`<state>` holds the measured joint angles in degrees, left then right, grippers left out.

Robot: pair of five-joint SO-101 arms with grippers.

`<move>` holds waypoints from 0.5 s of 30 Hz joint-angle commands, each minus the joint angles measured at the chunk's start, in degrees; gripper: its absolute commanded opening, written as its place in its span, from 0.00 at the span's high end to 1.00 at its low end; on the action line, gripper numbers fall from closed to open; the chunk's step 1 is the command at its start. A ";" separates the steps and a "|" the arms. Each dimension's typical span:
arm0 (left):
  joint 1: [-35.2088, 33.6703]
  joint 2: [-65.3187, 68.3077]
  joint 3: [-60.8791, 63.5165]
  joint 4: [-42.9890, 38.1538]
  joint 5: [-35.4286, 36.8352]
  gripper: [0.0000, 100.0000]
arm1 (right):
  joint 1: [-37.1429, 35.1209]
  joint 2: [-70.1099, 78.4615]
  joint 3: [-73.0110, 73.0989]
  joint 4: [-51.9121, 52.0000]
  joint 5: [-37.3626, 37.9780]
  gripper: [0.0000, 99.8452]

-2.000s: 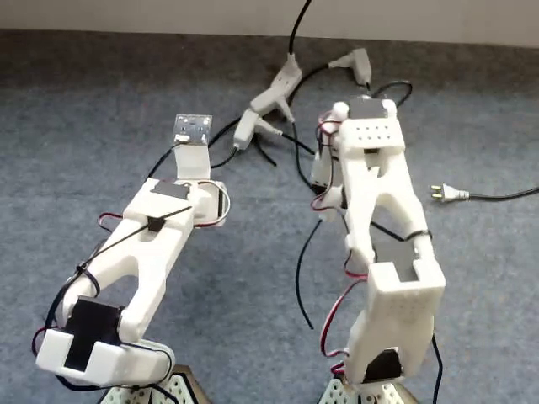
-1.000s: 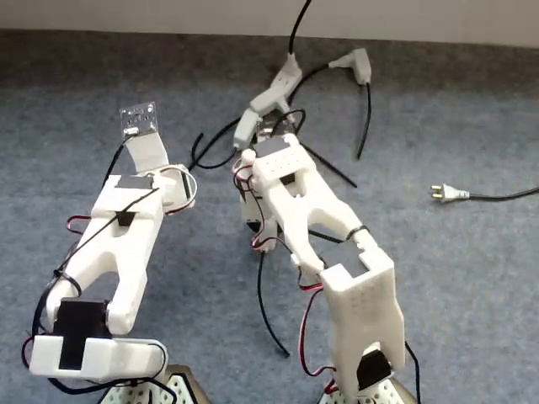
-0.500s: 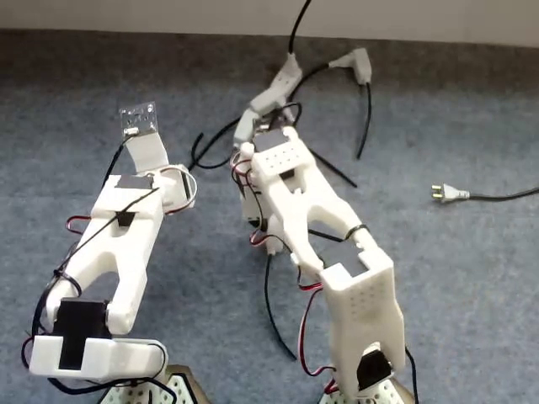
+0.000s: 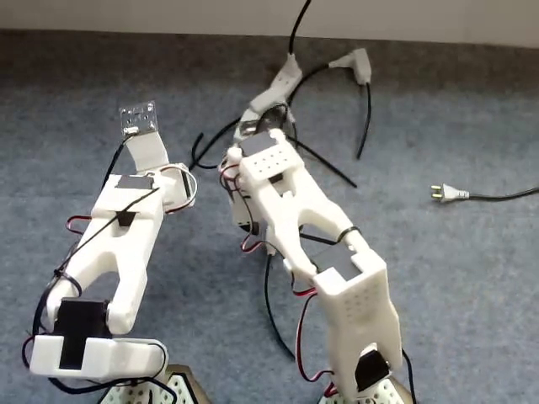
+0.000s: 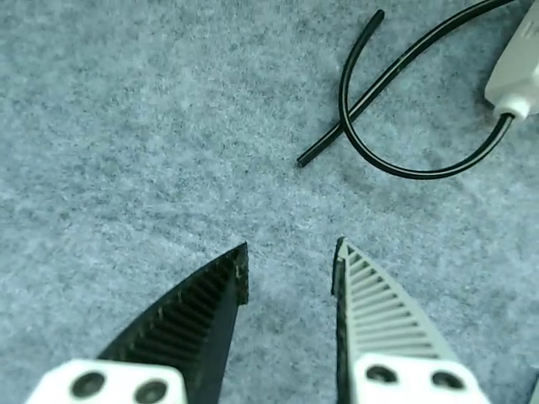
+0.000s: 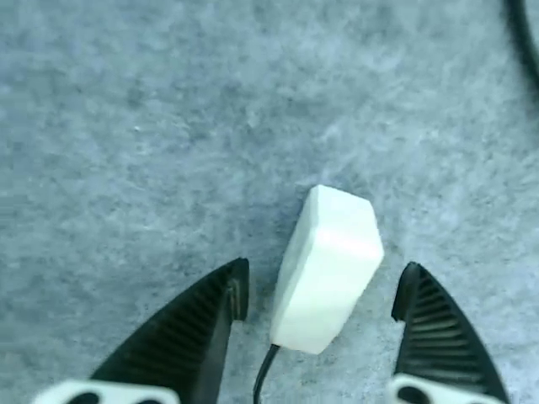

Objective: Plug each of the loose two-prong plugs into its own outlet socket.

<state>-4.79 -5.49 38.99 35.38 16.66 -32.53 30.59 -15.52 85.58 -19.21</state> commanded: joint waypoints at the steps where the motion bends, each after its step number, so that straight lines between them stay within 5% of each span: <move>1: -0.22 -2.15 -1.98 -0.97 0.35 0.83 | -2.86 -0.75 -2.42 -2.07 0.62 0.73; 15: -0.40 -2.24 -1.98 -0.97 0.44 0.83 | -8.84 -0.75 -2.51 -11.82 0.88 0.73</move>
<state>-4.79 -5.49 38.99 35.38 16.66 -38.51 30.59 -15.52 75.82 -19.21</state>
